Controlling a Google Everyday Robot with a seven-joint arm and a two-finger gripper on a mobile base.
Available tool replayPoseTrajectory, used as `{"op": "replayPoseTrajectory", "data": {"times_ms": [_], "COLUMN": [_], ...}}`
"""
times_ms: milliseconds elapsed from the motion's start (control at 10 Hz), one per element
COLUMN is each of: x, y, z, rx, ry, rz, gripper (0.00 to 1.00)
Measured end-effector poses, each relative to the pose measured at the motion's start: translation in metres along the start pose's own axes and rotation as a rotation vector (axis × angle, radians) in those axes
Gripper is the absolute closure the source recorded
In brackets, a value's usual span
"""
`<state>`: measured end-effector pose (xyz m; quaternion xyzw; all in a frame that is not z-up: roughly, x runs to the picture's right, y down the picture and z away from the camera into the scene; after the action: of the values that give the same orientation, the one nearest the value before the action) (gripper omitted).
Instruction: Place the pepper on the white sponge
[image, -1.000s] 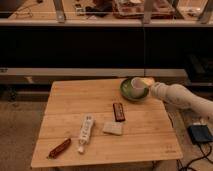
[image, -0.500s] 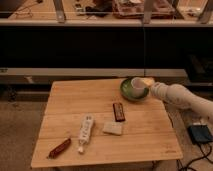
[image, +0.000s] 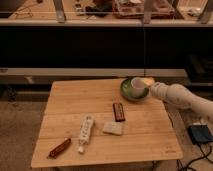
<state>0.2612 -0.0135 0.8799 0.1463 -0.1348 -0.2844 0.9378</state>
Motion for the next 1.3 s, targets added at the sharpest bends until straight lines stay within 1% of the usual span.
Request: {"op": "replayPoseTrajectory", "data": {"times_ms": [100, 200, 300, 400, 500, 600, 700, 800, 900, 1100, 1200, 1300], "x": [-0.002, -0.006, -0.016, -0.039, -0.054, -0.080, -0.113, -0.146, -0.172, -0.243, -0.255, -0.260], "y": [-0.008, -0.023, -0.050, -0.084, -0.102, -0.117, -0.128, -0.132, -0.136, -0.140, -0.140, -0.141], "z": [-0.004, -0.011, -0.024, -0.042, -0.052, -0.064, -0.074, -0.079, -0.082, -0.095, -0.098, -0.099], "rx": [0.005, 0.017, 0.039, 0.068, 0.083, 0.093, 0.101, 0.109, 0.122, 0.177, 0.188, 0.194], "ry": [0.002, 0.005, 0.009, 0.005, 0.000, -0.018, -0.050, -0.093, -0.130, -0.239, -0.255, -0.263], "rz": [-0.028, -0.072, -0.155, -0.274, -0.346, -0.448, -0.565, -0.667, -0.745, -0.958, -0.996, -1.011], "gripper": [0.31, 0.31, 0.31, 0.31, 0.31, 0.31, 0.31, 0.31, 0.31, 0.31, 0.31, 0.31]}}
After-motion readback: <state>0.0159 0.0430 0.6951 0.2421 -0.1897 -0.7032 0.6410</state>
